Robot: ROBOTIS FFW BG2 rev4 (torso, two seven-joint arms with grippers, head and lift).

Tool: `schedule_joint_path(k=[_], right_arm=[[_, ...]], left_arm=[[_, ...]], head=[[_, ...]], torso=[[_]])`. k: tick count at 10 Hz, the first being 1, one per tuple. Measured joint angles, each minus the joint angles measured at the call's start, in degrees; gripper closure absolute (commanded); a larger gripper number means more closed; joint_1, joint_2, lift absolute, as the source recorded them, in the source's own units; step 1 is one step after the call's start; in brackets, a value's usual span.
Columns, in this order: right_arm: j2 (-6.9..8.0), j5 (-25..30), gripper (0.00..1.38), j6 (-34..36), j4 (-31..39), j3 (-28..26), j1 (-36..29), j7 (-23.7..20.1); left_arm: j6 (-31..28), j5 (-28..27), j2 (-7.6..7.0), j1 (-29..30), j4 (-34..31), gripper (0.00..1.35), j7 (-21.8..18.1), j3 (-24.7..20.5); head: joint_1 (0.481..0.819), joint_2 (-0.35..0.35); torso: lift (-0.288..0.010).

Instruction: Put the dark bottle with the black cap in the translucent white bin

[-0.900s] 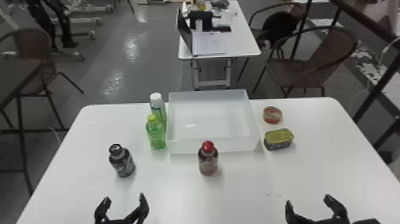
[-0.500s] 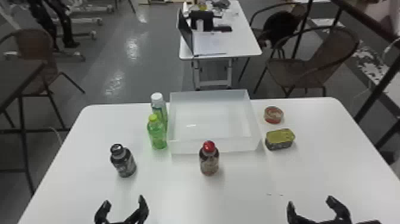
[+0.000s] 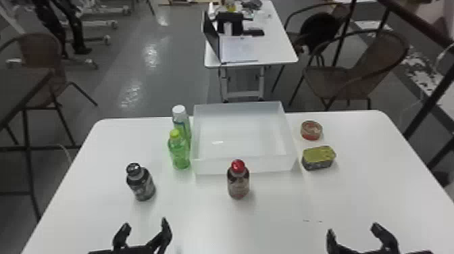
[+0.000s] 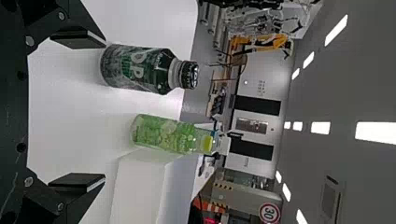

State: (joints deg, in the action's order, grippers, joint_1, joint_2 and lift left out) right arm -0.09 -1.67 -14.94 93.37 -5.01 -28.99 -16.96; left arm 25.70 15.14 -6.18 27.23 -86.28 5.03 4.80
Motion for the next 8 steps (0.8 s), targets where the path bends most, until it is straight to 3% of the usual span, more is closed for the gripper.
schedule_joint_path(k=[3, 8], right_arm=[[0.0, -0.05, 0.14, 0.0, -0.37, 0.07, 0.43, 0.0], [0.0, -0.43, 0.14, 0.0, -1.07, 0.31, 1.1, -0.06]], left_arm=[[-4.05, 2.46, -0.92, -7.22, 6.59, 0.27, -7.36, -0.13], [-12.44, -4.24, -0.25, -16.83, 14.65, 0.27, -13.49, -8.49]], head=[[0.695, 0.039], [0.695, 0.102]], torso=[[-0.034], [-0.034]])
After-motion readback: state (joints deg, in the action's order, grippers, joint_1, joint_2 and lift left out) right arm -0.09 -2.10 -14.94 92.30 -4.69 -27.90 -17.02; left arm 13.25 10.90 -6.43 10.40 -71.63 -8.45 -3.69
